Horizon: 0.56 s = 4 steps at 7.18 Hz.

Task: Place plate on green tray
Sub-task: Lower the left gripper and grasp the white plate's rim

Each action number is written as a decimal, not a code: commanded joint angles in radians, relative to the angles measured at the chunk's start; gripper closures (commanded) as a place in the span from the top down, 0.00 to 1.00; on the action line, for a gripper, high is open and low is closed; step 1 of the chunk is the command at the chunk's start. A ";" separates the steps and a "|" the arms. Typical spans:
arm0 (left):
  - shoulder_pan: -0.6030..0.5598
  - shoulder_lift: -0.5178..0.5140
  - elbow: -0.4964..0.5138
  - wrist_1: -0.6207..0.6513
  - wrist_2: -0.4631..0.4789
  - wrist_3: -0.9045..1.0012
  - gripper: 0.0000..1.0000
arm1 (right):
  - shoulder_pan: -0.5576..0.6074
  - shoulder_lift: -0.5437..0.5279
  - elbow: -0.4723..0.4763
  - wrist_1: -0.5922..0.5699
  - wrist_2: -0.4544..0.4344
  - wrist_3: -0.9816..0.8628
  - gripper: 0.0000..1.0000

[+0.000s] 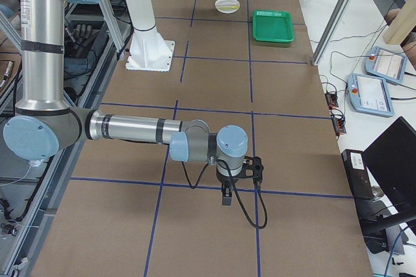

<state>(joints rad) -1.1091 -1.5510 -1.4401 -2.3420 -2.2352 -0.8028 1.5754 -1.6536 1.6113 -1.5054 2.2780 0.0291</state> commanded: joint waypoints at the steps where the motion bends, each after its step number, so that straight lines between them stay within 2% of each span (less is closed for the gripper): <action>1: 0.058 0.037 0.007 -0.106 0.028 -0.085 1.00 | 0.000 0.000 -0.001 0.001 0.000 0.000 1.00; 2: 0.060 0.063 0.007 -0.152 0.028 -0.085 1.00 | 0.000 0.000 0.001 -0.001 0.000 0.000 1.00; 4: 0.074 0.071 0.006 -0.161 0.028 -0.085 1.00 | 0.000 0.000 0.001 0.001 0.000 0.000 1.00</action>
<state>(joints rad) -1.0479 -1.4875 -1.4332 -2.4913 -2.2079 -0.8860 1.5754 -1.6536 1.6113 -1.5059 2.2780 0.0291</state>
